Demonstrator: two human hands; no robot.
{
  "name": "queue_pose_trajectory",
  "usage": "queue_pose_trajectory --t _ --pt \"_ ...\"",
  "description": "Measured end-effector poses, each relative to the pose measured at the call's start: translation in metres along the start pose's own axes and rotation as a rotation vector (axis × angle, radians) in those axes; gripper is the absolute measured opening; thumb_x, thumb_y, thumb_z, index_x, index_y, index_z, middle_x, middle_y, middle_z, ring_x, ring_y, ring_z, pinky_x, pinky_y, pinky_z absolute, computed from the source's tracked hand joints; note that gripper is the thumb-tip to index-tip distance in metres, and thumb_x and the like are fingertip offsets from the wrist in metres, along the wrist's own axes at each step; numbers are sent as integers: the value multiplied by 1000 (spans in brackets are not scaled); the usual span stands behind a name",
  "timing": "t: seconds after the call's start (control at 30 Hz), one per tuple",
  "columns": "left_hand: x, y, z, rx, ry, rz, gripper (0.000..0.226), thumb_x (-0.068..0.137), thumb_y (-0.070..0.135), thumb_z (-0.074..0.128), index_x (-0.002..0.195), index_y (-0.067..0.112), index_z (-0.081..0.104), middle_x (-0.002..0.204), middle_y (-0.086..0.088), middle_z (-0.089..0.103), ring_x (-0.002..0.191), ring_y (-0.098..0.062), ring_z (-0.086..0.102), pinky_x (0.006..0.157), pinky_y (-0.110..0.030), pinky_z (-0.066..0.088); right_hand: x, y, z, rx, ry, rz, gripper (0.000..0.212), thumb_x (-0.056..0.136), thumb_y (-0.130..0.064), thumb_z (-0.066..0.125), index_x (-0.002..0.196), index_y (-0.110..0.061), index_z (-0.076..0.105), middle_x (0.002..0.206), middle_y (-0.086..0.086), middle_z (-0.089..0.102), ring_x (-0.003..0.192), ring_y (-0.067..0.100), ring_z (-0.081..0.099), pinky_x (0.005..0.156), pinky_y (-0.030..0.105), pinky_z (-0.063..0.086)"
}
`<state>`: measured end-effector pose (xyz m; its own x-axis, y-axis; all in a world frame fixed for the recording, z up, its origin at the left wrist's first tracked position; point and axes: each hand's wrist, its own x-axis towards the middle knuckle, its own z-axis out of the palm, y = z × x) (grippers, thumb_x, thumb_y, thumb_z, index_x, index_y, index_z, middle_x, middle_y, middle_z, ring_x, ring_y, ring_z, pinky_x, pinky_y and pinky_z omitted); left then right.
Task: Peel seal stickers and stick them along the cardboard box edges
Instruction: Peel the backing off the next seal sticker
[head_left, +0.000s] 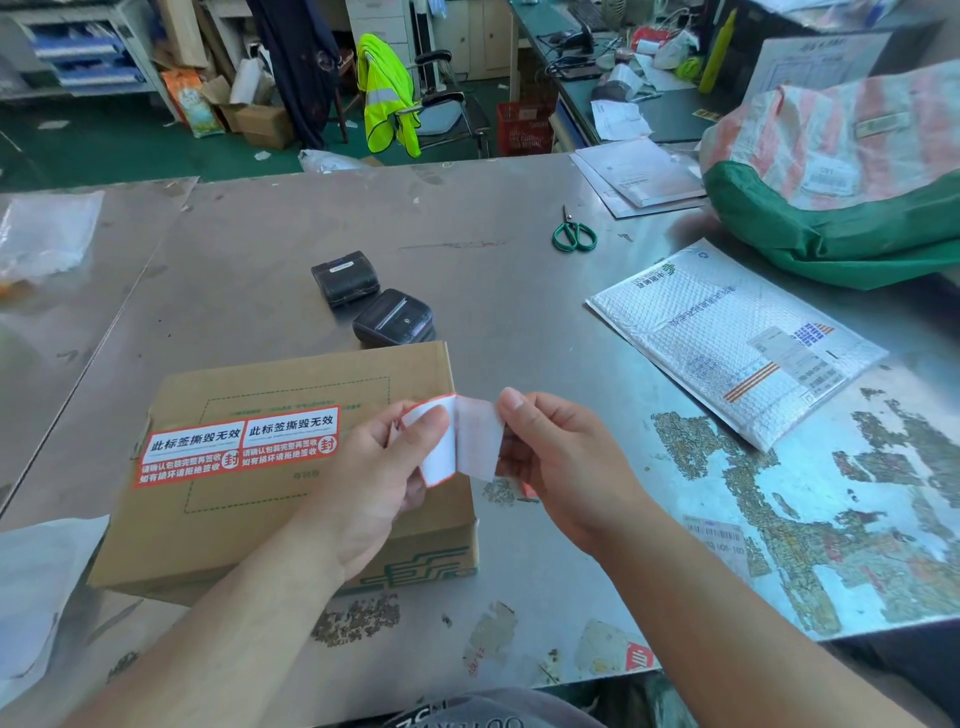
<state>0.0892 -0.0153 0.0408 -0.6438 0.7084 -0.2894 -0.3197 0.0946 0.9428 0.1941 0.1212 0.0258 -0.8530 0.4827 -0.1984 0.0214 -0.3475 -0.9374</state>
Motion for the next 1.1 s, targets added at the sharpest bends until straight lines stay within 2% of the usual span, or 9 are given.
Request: queue_pose_trajectory --t 0.13,0.3,0.4,0.6,0.77,0.9,0.97,1.03,1.1 --pt "2 -2 -6 -76 55 -10 14 75 19 58 70 20 45 61 4 53 50 -10 44 40 -18 30 1 -3 -3 91 -14 27 34 104 -19 45 74 -8 56 56 -3 62 47 8 56 44 14 42" --pt "4 -2 -12 -53 129 -7 24 85 9 56 71 22 41 70 1 55 61 -16 53 45 -22 36 4 -2 -8 137 15 32 28 100 -23 53 82 -3 59 79 17 63 67 23 60 56 23 50" --pt "5 -2 -17 -40 151 14 15 73 13 52 76 24 41 80 -3 56 68 -23 54 50 -26 37 6 -1 -12 172 42 47 27 95 -27 60 91 -1 57 90 20 57 78 28 57 64 29 52" --pt "6 -2 -21 26 205 -5 31 68 0 44 78 29 44 86 -9 46 71 -23 47 55 -30 30 5 -6 -11 269 107 62 34 101 -19 53 68 -10 57 63 2 63 61 16 61 59 28 47" --pt "4 -4 -19 -69 222 32 40 90 -16 34 90 23 43 82 -11 51 55 -17 52 60 -31 46 7 -10 -10 368 189 55 35 101 -16 52 66 -14 53 56 -2 56 54 12 57 62 30 38" --pt "1 -3 -21 -202 198 80 9 99 11 51 98 20 49 72 0 47 53 -12 34 54 -25 35 11 -9 -9 385 277 67 32 100 -15 54 67 -13 54 55 0 51 53 15 50 57 30 34" --pt "1 -5 -25 -155 180 72 25 87 26 68 108 22 56 68 8 46 52 -8 33 51 -22 32 12 -7 -7 365 289 87 30 99 -16 56 69 -14 55 58 1 49 53 15 47 56 30 33" --pt "-1 -5 -26 -110 135 74 42 77 22 73 117 22 60 66 10 44 53 -7 34 49 -21 29 12 -5 -5 343 290 103 29 99 -16 55 69 -14 54 59 2 49 51 14 47 55 29 33" --pt "-3 -4 -24 -153 80 89 38 76 16 80 111 18 64 64 7 44 53 -8 34 49 -20 34 12 -5 -3 337 289 113 30 99 -17 55 69 -14 53 58 2 49 50 14 47 54 28 34"
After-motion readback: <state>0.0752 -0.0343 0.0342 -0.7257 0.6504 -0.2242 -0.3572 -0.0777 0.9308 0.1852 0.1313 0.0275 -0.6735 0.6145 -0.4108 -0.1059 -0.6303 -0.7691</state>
